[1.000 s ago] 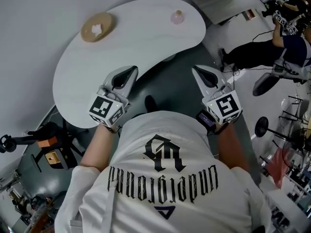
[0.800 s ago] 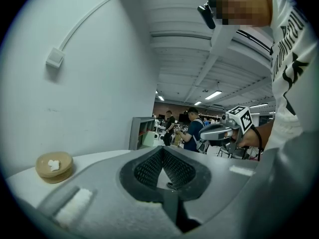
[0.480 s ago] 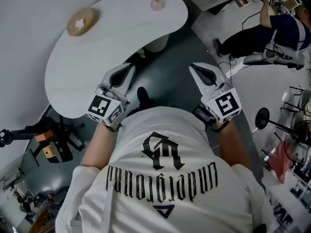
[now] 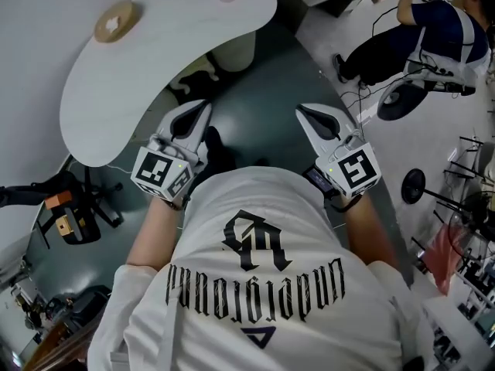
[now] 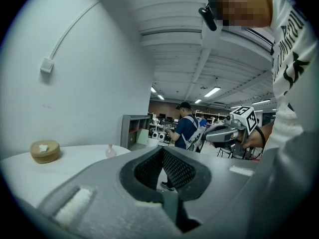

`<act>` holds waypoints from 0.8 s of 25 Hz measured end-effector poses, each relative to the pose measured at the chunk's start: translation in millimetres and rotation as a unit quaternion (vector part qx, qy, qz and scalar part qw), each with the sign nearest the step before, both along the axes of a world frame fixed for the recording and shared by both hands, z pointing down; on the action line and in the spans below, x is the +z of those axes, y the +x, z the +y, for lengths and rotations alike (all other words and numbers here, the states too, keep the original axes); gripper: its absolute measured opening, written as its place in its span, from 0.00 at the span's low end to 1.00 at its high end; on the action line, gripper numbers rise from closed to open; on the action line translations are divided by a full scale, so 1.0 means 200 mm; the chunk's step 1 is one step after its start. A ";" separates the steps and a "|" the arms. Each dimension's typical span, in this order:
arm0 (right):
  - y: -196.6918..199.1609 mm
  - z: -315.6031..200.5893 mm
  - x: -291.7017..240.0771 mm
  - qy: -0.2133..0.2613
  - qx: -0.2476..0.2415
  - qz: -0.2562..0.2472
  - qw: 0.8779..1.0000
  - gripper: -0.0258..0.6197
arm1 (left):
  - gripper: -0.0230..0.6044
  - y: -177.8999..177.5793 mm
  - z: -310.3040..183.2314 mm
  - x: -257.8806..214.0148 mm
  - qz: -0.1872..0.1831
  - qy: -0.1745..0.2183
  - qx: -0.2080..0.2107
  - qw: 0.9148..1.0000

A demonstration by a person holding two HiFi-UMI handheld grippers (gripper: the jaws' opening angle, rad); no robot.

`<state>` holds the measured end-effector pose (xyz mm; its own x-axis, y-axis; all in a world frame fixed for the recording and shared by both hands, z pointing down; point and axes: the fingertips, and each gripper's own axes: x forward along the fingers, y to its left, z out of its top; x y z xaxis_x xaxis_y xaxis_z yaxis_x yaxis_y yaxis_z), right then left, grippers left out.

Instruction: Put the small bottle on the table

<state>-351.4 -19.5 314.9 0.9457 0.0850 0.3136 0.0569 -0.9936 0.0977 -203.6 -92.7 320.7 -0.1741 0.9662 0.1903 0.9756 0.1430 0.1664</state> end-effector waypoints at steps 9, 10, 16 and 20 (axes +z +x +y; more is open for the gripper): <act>-0.25 -0.17 -0.03 0.020 -0.014 0.016 1.000 0.04 | 0.05 -0.31 -0.10 -0.02 0.009 0.004 -0.004 1.000; -0.26 -0.19 -0.04 0.021 -0.015 0.017 1.000 0.04 | 0.05 -0.33 -0.12 -0.03 0.010 0.003 -0.005 1.000; -0.33 -0.25 -0.04 0.019 -0.018 0.019 0.999 0.04 | 0.05 -0.41 -0.18 -0.07 0.009 -0.001 -0.008 1.000; -0.31 -0.28 -0.04 0.013 -0.029 0.020 0.999 0.04 | 0.05 -0.41 -0.23 -0.09 0.009 -0.005 -0.016 1.000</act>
<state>-413.8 -75.4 307.8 0.9605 0.0222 0.2774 0.0029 -0.9976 0.0699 -285.4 -138.3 302.5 -0.1398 0.9731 0.1833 0.9827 0.1135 0.1466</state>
